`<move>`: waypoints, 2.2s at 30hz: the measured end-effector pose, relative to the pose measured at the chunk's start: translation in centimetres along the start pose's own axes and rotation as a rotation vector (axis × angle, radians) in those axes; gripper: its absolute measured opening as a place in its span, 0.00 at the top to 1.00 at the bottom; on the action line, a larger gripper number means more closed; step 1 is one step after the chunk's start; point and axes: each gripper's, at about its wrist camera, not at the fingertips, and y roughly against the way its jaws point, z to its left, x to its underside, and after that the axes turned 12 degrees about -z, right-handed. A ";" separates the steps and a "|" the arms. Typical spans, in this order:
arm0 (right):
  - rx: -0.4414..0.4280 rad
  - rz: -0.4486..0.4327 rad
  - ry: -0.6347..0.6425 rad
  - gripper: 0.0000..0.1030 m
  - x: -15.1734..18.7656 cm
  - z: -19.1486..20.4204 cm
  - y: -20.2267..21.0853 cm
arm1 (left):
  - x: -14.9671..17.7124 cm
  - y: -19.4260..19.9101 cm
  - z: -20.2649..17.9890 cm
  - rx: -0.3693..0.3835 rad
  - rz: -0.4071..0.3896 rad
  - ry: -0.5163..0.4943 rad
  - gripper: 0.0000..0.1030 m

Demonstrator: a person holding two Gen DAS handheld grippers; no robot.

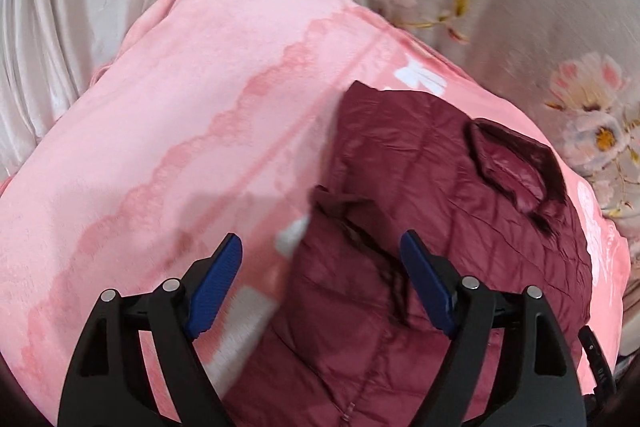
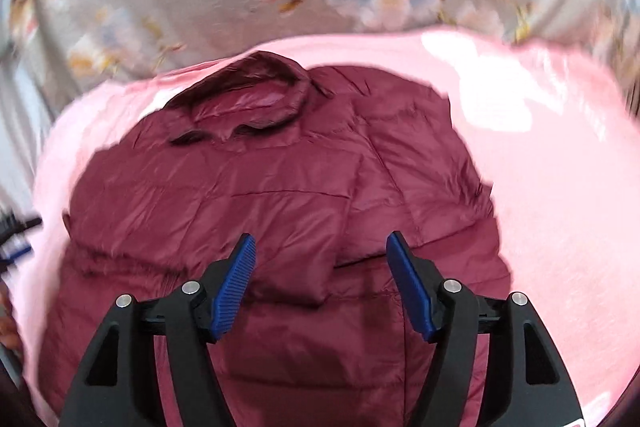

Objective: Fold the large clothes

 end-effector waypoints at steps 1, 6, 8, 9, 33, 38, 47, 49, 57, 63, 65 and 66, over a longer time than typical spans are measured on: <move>-0.028 0.030 -0.031 0.35 0.0 -0.4 -0.8 | -0.1 -0.6 -0.2 0.003 0.014 0.001 0.24; -0.060 0.098 -0.016 0.82 -0.2 0.2 -3.5 | 0.8 -3.0 -0.7 -0.046 0.065 -0.052 0.25; -0.090 0.066 -0.038 0.98 -1.5 0.0 -3.1 | 0.9 -3.1 0.1 -0.053 0.069 -0.034 0.26; -0.097 0.012 -0.039 0.99 -2.8 -0.2 -2.0 | 0.8 -3.1 0.4 -0.052 0.069 -0.022 0.26; 0.083 0.011 0.136 0.98 0.0 -2.5 -5.7 | 2.4 -9.2 -5.4 -0.168 0.073 -0.178 0.37; 0.090 0.020 0.172 0.97 -0.2 -2.1 -6.1 | 3.2 -9.0 -6.0 -0.206 0.034 -0.230 0.36; 0.026 -0.099 0.150 0.88 -3.7 1.7 0.6 | 0.5 -2.2 -8.9 -0.060 -0.018 -0.253 0.36; -0.034 -0.068 0.208 0.88 -3.7 4.6 -0.2 | 0.2 -1.8 -11.2 0.007 -0.014 -0.274 0.29; -0.066 0.064 0.261 0.88 1.2 8.5 -6.0 | 5.4 -5.9 -16.0 0.014 0.075 -0.349 0.28; -0.089 0.044 0.229 0.89 2.5 8.0 -6.1 | 7.7 -6.3 -15.0 0.005 0.018 -0.359 0.23; -0.091 0.038 0.224 0.89 2.7 8.0 -6.1 | 8.3 -6.2 -15.2 -0.009 -0.002 -0.375 0.23; -0.093 0.036 0.225 0.89 2.6 7.9 -6.2 | 8.4 -6.2 -15.3 -0.013 -0.009 -0.380 0.22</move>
